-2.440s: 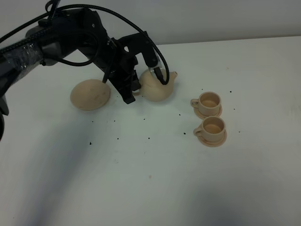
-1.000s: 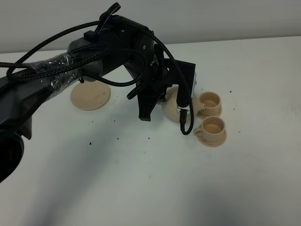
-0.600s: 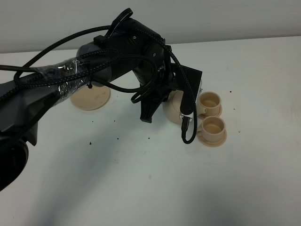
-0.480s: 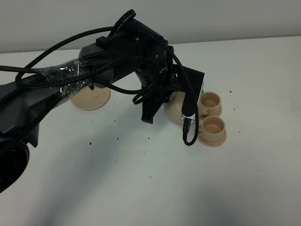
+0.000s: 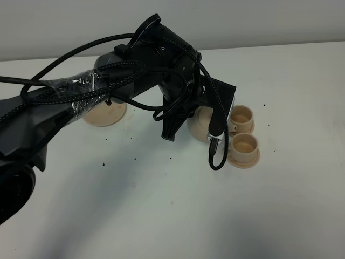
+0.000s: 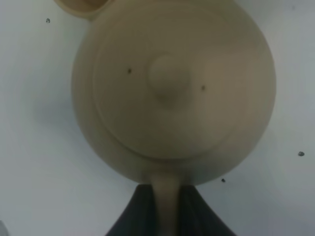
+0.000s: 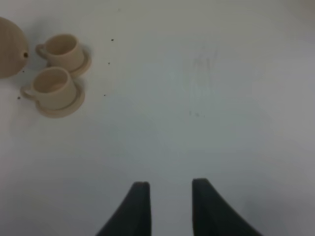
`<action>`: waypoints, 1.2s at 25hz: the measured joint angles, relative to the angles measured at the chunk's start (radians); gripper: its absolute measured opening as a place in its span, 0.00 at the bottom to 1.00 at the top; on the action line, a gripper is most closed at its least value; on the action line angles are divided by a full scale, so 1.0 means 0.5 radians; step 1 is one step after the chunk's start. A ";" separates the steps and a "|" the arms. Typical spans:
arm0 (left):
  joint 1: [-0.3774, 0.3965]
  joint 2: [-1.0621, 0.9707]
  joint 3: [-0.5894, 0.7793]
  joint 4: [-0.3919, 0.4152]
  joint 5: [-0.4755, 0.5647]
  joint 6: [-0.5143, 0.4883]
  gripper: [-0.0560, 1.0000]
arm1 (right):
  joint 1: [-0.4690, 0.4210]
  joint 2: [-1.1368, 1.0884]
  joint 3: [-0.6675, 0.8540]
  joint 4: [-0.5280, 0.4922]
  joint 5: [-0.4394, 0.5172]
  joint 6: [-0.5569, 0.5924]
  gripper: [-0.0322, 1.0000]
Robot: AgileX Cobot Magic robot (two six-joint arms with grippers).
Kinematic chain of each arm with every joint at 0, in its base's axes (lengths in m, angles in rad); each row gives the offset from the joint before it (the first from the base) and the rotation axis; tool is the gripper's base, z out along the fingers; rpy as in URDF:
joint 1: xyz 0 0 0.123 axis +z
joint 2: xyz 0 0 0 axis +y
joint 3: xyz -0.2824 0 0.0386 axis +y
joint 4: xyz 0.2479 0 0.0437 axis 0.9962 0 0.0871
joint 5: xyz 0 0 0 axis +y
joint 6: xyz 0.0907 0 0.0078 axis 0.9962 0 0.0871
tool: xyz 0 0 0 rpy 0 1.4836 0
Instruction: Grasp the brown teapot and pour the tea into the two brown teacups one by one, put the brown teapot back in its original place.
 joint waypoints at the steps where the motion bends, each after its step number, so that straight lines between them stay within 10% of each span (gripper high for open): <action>1: -0.002 0.000 0.000 0.021 0.000 -0.002 0.20 | 0.000 0.000 0.000 0.000 0.000 0.000 0.26; 30: -0.084 0.008 0.000 0.188 -0.047 -0.059 0.20 | 0.000 0.000 0.000 0.075 -0.009 0.002 0.26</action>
